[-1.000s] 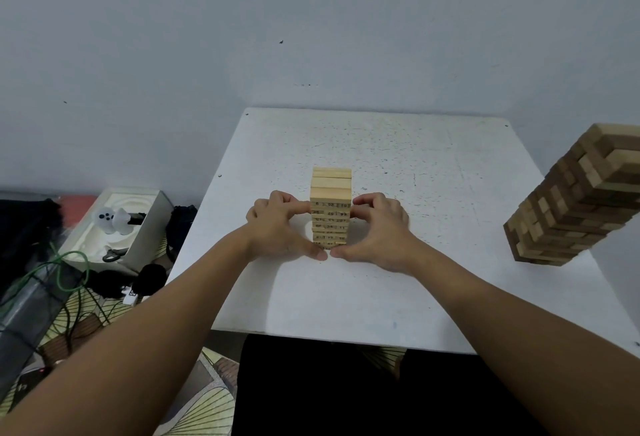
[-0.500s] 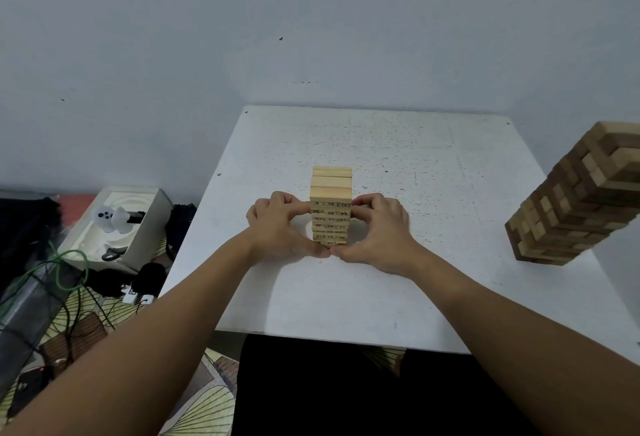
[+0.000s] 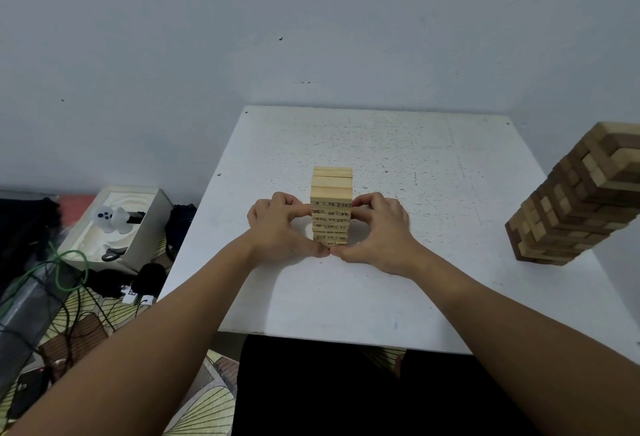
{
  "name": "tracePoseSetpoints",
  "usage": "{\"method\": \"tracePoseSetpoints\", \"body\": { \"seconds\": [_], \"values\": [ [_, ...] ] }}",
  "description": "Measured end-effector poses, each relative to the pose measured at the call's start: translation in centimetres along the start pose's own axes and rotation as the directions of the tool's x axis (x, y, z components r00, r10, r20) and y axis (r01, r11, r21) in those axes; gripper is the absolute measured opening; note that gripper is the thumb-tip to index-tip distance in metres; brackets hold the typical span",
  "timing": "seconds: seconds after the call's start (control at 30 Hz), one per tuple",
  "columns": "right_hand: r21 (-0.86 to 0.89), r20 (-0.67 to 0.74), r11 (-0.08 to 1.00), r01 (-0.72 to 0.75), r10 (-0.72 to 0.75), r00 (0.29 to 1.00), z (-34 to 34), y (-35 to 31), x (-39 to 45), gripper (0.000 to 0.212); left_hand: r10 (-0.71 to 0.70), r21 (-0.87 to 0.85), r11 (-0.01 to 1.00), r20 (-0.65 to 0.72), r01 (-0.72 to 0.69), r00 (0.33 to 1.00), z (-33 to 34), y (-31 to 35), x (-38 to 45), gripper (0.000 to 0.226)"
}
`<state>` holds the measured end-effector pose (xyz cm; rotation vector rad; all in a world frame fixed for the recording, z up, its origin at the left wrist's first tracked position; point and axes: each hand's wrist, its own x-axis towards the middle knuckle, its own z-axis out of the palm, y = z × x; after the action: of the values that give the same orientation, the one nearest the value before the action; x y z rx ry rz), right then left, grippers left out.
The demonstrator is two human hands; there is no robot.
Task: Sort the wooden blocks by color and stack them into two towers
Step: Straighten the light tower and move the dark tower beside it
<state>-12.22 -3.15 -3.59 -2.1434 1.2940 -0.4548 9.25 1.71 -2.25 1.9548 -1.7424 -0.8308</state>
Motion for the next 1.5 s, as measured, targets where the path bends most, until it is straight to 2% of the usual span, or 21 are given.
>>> {"method": "tracePoseSetpoints", "body": {
  "seconds": [0.2, 0.3, 0.63, 1.03, 1.2, 1.33, 1.5],
  "values": [
    [0.016, 0.015, 1.0, -0.004, 0.004, 1.0, -0.4, -0.5, -0.1, 0.049, -0.023, 0.009, 1.0, 0.016, 0.023, 1.0, -0.2, 0.4, 0.1, 0.054],
    [0.011, 0.023, 1.0, -0.012, 0.011, 1.0, -0.5, -0.5, -0.1, 0.045, -0.035, -0.011, 0.999, 0.02, 0.036, 0.999, -0.1, 0.1, 0.5, 0.048],
    [0.037, 0.021, 0.998, -0.041, 0.04, 0.999, -1.8, -0.5, 1.3, 0.054, -0.054, -0.032, 0.998, 0.022, 0.055, 0.998, 0.1, 0.2, 2.8, 0.047],
    [-0.005, 0.03, 0.999, -0.044, 0.044, 0.999, -3.3, 0.6, 6.9, 0.055, -0.048, -0.004, 0.999, 0.048, 0.048, 0.998, -1.3, 0.5, 8.8, 0.051],
    [-0.002, 0.029, 1.0, -0.03, 0.03, 0.999, -2.9, 1.3, 10.5, 0.045, -0.063, -0.013, 0.998, 0.067, 0.064, 0.996, -2.8, 0.0, 11.3, 0.047],
    [-0.038, 0.025, 0.998, -0.04, 0.041, 0.999, -2.3, 2.0, 13.4, 0.065, -0.087, -0.022, 0.996, 0.058, 0.089, 0.994, -3.6, -0.6, 13.4, 0.048],
    [-0.045, 0.005, 0.998, -0.032, 0.032, 0.999, -2.2, 2.2, 15.8, 0.069, -0.088, 0.021, 0.996, 0.061, 0.086, 0.994, -4.7, -0.9, 15.4, 0.047]
  ]
}}
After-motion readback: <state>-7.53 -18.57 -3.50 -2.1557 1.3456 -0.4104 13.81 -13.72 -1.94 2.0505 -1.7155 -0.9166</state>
